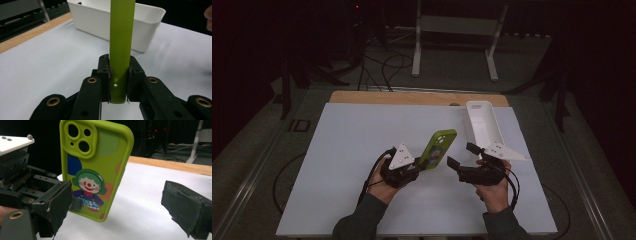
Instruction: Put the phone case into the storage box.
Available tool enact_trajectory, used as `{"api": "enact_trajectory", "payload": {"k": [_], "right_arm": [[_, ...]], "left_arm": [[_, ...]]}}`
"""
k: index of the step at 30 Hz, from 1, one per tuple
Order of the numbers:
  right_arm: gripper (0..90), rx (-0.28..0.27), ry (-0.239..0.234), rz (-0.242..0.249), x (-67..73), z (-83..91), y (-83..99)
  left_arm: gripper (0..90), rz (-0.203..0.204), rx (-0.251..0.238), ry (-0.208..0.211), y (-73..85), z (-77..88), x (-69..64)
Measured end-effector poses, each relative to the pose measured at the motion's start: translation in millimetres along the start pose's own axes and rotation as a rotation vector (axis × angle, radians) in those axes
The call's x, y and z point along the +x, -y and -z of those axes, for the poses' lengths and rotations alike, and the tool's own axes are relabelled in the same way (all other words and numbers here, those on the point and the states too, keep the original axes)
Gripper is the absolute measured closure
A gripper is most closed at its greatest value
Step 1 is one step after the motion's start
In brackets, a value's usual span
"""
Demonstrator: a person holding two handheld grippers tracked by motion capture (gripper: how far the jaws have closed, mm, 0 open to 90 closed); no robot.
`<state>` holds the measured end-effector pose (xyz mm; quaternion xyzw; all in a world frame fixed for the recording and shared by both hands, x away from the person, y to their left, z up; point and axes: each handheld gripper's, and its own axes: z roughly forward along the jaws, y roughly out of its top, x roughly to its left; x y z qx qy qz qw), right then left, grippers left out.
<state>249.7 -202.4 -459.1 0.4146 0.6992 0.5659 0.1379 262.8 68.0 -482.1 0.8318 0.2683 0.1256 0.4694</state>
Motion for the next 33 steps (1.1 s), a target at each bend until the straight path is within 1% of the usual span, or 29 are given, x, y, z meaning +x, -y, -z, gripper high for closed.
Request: {"api": "enact_trajectory", "payload": {"k": [2,5,16,24,28,30,33], "right_arm": [[9.8,-0.003,0.0,0.005,1.2,-0.2,-0.7],[9.8,-0.004,0.009,0.007,3.0,-0.5,-2.0],[9.8,-0.007,0.024,-0.003,7.2,-5.1,-3.3],[9.7,-0.015,0.02,-0.016,9.1,-7.1,-4.8],[9.7,-0.022,0.017,-0.028,10.4,-9.3,-6.1],[9.7,-0.024,0.017,-0.031,10.8,-9.7,-6.7],[9.8,-0.029,0.015,-0.035,12.4,-11.1,-9.0]], "left_arm": [[77.4,0.007,-0.007,-0.014,0.8,-0.7,-0.4],[77.4,0.013,-0.011,-0.021,1.5,-0.9,-0.3],[77.3,0.006,-0.015,-0.058,2.2,-2.4,-4.1],[77.4,0.005,-0.025,-0.073,1.9,-4.0,-7.2],[77.4,-0.013,-0.019,-0.089,1.6,-5.1,-10.0],[77.4,-0.013,-0.019,-0.089,1.6,-5.1,-10.0],[77.4,-0.017,-0.024,-0.1,1.4,-6.7,-12.8]]}}
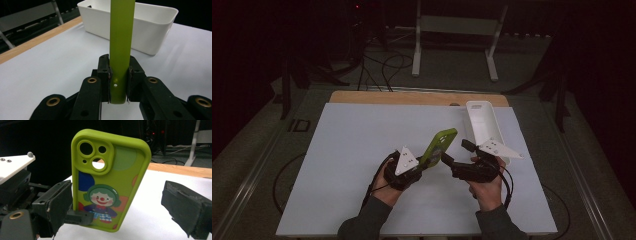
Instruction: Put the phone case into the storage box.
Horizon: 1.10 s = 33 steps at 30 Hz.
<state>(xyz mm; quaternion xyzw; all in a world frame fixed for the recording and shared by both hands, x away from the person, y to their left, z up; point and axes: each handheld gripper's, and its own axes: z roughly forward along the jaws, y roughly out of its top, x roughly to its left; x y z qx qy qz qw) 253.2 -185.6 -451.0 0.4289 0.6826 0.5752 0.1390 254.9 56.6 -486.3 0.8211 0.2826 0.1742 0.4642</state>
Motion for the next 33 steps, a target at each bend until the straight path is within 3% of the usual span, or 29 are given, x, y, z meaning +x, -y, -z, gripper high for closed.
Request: {"api": "enact_trajectory", "payload": {"k": [13,33], "right_arm": [[9.8,-0.013,0.014,-0.026,2.1,-2.7,-3.8],[9.7,-0.044,0.04,-0.065,3.5,-7.6,-8.4]], "left_arm": [[77.4,-0.003,-0.008,-0.027,0.4,-1.7,-4.2],[77.4,-0.012,-0.003,-0.032,0.6,-4.9,-9.3]]}}
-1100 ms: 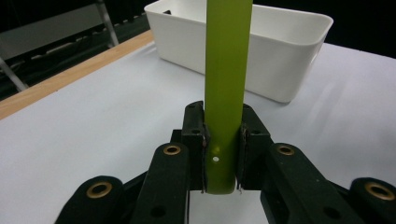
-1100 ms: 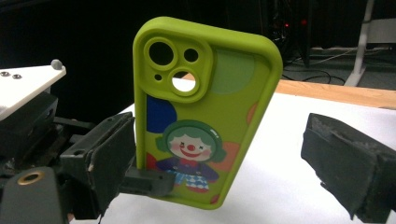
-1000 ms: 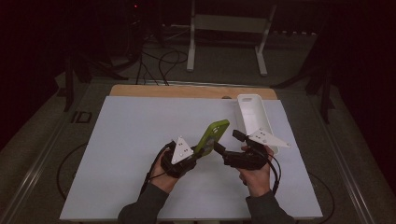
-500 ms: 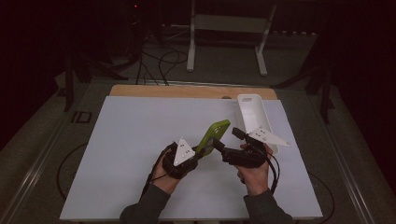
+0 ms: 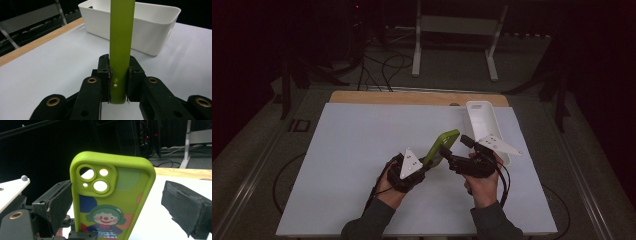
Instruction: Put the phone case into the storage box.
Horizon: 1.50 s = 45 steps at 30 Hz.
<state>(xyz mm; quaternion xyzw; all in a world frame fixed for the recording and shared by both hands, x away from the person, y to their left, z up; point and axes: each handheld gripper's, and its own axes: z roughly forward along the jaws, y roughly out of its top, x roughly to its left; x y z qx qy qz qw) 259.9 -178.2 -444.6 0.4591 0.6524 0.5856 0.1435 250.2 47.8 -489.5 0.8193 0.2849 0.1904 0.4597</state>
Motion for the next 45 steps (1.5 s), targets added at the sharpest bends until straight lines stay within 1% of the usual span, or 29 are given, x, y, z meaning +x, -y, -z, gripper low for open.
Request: {"api": "enact_trajectory", "payload": {"k": [4,11,12,14,18,22,25,27,31,33,34,35,37,39,42,45], "right_arm": [[9.6,-0.011,0.003,-0.023,0.7,-1.8,-2.0],[9.3,-0.02,0.008,-0.025,4.1,-6.6,-3.1],[9.3,-0.02,0.012,-0.026,4.6,-7.2,-3.3],[9.3,-0.026,0.017,-0.041,4.8,-8.9,-3.9],[9.4,-0.027,0.024,-0.048,4.8,-10.4,-3.9],[10.5,-0.027,0.034,-0.049,4.2,-12.5,-3.3],[10.6,-0.027,0.04,-0.046,3.4,-13.4,-2.7],[12.3,-0.028,0.044,-0.046,2.7,-13.7,-2.3],[14.4,-0.022,0.043,-0.038,1.8,-13.1,-2.1],[14.8,-0.017,0.046,-0.033,1.9,-12.7,-2.1],[15.0,-0.015,0.047,-0.035,2.0,-12.6,-2.1],[15.1,-0.015,0.047,-0.036,1.9,-12.6,-2.0],[15.5,-0.016,0.049,-0.038,1.4,-12.5,-1.7],[15.7,-0.013,0.055,-0.034,1.7,-12.5,-1.3],[15.9,-0.002,0.052,-0.027,2.1,-13.1,-0.8],[16.0,0.0,0.05,-0.026,2.3,-13.4,-0.6]], "left_arm": [[77.4,0.006,0.002,-0.001,-0.1,-2.3,-2.9],[77.4,0.009,0.005,-0.002,-0.3,-3.4,-4.9],[77.4,0.015,0.005,-0.003,0.1,-3.7,-5.2],[77.4,0.013,0.005,-0.003,0.2,-4.1,-6.1],[77.4,0.011,0.007,-0.004,0.2,-4.4,-7.7],[77.3,0.012,0.01,0.009,0.5,-5.5,-10.4],[77.3,0.021,0.006,0.019,0.5,-5.9,-12.0],[77.3,0.018,0.01,0.023,0.5,-6.5,-13.0],[77.2,0.022,0.013,0.035,1.1,-7.9,-13.5],[76.9,0.018,0.018,0.04,1.3,-8.4,-13.2],[76.8,0.019,0.017,0.041,1.3,-8.5,-13.2],[76.7,0.028,0.019,0.054,1.2,-8.9,-12.8],[76.0,0.028,0.022,0.056,1.2,-9.3,-12.6],[73.1,0.033,0.023,0.062,1.1,-9.7,-11.6],[66.5,0.045,0.023,0.063,1.3,-10.1,-10.2],[62.2,0.054,0.025,0.064,1.8,-9.6,-8.3]]}}
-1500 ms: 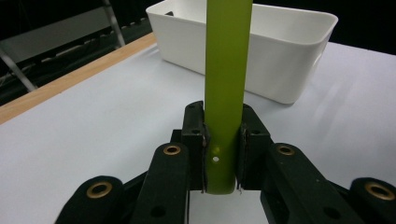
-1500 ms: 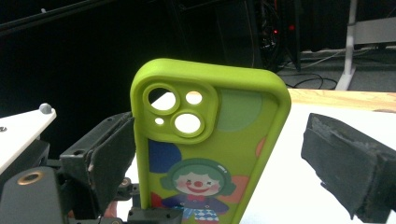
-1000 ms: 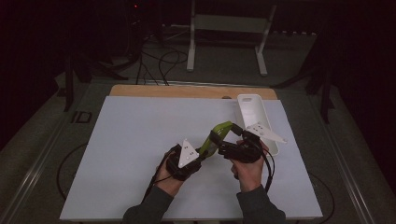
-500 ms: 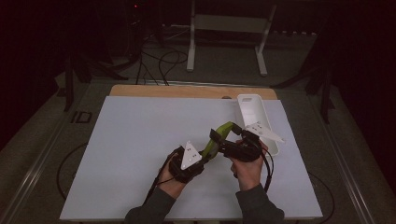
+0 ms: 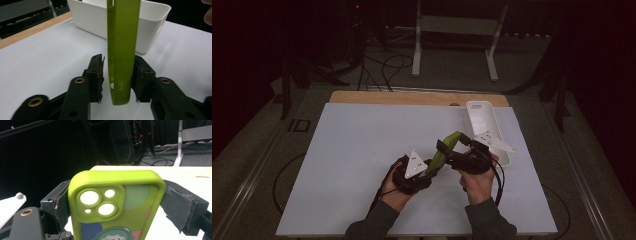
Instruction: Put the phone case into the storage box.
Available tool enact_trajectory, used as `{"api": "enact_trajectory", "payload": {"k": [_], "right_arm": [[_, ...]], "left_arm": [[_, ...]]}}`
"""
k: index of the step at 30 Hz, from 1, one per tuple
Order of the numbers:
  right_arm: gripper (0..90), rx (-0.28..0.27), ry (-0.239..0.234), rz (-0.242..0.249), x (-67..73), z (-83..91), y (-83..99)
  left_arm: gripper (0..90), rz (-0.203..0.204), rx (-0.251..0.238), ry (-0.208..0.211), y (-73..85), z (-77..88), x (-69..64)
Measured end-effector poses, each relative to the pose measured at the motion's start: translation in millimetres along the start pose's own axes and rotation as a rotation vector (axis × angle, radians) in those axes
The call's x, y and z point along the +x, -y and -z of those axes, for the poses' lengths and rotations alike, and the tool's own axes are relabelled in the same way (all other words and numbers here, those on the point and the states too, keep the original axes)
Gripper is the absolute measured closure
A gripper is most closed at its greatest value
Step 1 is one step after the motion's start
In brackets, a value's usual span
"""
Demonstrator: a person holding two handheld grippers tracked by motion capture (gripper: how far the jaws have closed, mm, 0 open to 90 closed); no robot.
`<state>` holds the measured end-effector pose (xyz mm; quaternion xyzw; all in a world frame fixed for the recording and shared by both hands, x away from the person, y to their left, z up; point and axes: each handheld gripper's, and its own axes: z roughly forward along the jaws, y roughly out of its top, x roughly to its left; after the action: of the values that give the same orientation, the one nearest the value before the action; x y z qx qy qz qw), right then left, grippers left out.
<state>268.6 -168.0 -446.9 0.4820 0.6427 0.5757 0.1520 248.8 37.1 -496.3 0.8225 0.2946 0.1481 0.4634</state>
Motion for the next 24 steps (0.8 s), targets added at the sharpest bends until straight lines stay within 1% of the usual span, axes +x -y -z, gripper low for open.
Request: {"api": "enact_trajectory", "payload": {"k": [6,7,8,12,13,15,19,21,24], "right_arm": [[16.0,0.003,0.002,0.006,0.7,0.1,0.5],[16.0,0.003,0.002,0.006,0.7,0.0,0.8],[16.0,0.004,0.003,0.007,0.6,0.0,0.9],[16.1,0.004,0.006,0.008,0.9,0.3,0.9],[16.1,0.002,0.008,0.011,0.9,0.6,0.6],[16.0,0.0,0.009,0.013,1.1,0.7,0.3],[16.0,0.003,0.013,0.017,1.9,0.6,0.3],[16.0,0.005,0.014,0.017,2.2,0.7,0.3],[16.0,0.005,0.015,0.02,2.3,0.8,0.2]], "left_arm": [[49.9,0.024,-0.009,0.007,0.8,3.0,4.8],[46.4,0.027,-0.007,0.01,1.1,3.1,5.1],[45.0,0.024,-0.006,0.003,1.5,3.7,5.5],[33.6,0.042,-0.002,0.0,1.9,5.1,7.7],[29.0,0.043,-0.001,0.001,1.9,5.2,7.9],[24.4,0.052,0.0,0.001,1.9,5.7,8.6],[17.3,0.061,0.006,0.002,2.4,7.0,11.2],[15.4,0.062,0.007,-0.001,2.6,7.7,12.1],[14.9,0.059,0.009,-0.002,3.0,8.7,13.6]]}}
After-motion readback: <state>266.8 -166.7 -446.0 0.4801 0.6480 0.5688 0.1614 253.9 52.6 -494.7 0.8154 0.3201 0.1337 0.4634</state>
